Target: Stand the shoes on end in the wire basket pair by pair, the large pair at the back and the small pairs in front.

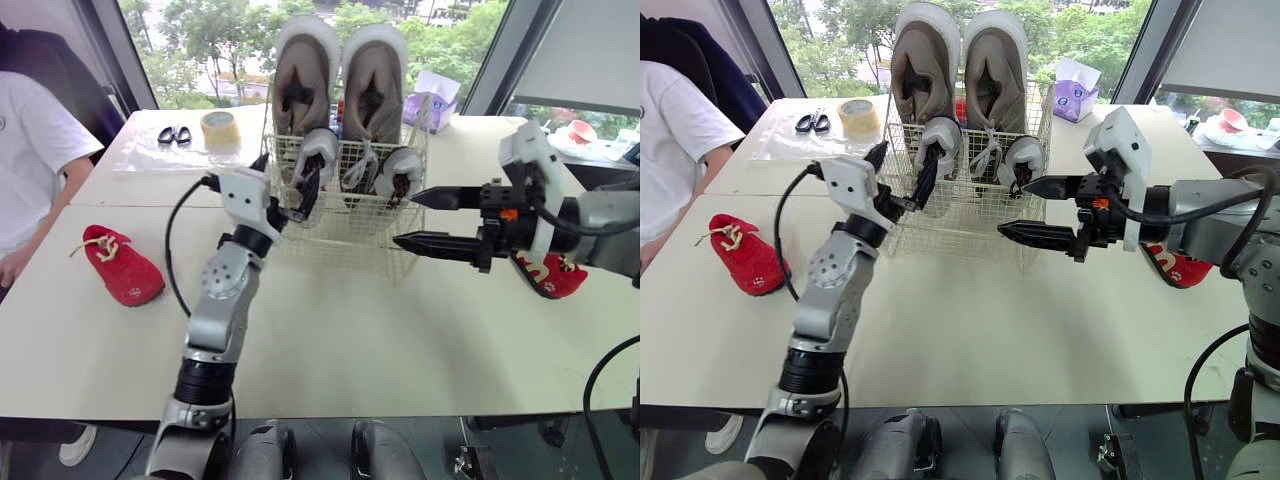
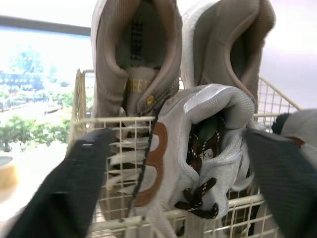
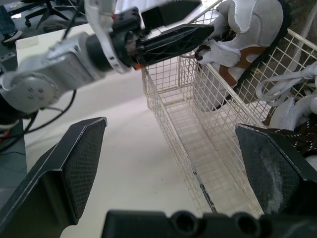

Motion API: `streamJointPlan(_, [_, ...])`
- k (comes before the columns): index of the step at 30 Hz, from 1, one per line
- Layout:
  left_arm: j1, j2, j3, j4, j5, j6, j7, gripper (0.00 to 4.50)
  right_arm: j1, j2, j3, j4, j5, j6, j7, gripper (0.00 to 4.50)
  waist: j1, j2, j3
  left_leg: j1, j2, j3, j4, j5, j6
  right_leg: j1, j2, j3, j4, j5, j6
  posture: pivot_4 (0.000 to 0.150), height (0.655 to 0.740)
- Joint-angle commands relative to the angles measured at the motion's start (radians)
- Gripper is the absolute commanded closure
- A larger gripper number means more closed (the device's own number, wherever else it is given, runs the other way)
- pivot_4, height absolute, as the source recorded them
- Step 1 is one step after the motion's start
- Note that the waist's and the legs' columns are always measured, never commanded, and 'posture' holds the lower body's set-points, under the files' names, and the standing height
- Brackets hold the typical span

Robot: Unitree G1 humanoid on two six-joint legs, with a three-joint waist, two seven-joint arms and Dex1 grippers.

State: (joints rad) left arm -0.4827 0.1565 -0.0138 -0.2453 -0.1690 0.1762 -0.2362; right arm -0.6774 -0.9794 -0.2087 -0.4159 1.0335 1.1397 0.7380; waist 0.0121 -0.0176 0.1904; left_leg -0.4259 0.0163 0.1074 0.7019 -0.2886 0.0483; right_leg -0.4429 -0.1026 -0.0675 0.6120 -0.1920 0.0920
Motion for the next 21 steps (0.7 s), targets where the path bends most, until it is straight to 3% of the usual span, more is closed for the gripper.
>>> streamJointPlan(1, [-0.023, 0.105, 0.072, -0.187, -0.055, 0.130, -0.044, 0.09, 0.018, -0.005, -0.061, 0.013, -0.003, -0.026, -0.009, 0.00, 0.000, 0.000, 0.000, 0.000, 0.000, 0.000, 0.000, 0.000, 0.000, 0.000, 0.000, 0.000, 0.000, 0.000, 0.000, 0.150, 0.7400])
streamJointPlan(5, [-0.102, 0.301, 0.197, -0.249, -0.230, 0.345, -0.159, 0.09, 0.076, 0.026, -0.151, 0.087, -0.107, -0.142, -0.075, 0.00, 0.002, 0.000, 0.000, 0.000, 0.000, -0.001, 0.000, 0.001, -0.001, 0.000, 0.000, 0.000, 0.000, -0.001, -0.003, 0.150, 0.7400])
streamJointPlan(8, [-0.154, 0.392, 0.320, -0.218, -0.516, 0.572, -0.235, 0.04, 0.160, 0.063, -0.284, 0.136, -0.158, -0.218, -0.140, 0.00, 0.003, 0.000, 0.000, 0.000, -0.001, -0.001, 0.000, 0.001, -0.001, 0.001, 0.000, -0.001, 0.000, -0.002, -0.002, 0.150, 0.7400])
streamJointPlan(11, [-0.167, 0.410, 0.377, -0.180, -0.754, 0.717, -0.286, 0.04, 0.331, 0.123, -0.435, 0.110, -0.206, -0.273, -0.197, 0.00, 0.003, 0.001, 0.000, 0.000, -0.001, 0.000, 0.000, 0.004, -0.006, 0.002, 0.000, 0.000, 0.000, -0.001, 0.002, 0.150, 0.7400])
streamJointPlan(16, [-0.138, 0.377, 0.347, -0.133, -1.035, 0.879, -0.311, 0.04, 0.611, 0.267, -0.634, -0.029, -0.265, -0.349, -0.305, 0.00, 0.005, 0.003, 0.000, 0.001, -0.001, -0.001, -0.001, 0.005, -0.008, 0.003, 0.001, -0.001, 0.001, -0.003, 0.006, 0.150, 0.7400])
streamJointPlan(21, [-0.101, 0.392, 0.292, -0.141, -1.137, 0.950, -0.302, 0.04, 0.827, 0.373, -0.626, -0.139, -0.332, -0.430, -0.328, 0.00, -0.011, 0.004, -0.001, 0.007, 0.000, 0.000, -0.002, 0.005, -0.008, 0.006, 0.004, 0.003, 0.001, -0.004, 0.005, 0.150, 0.7400])
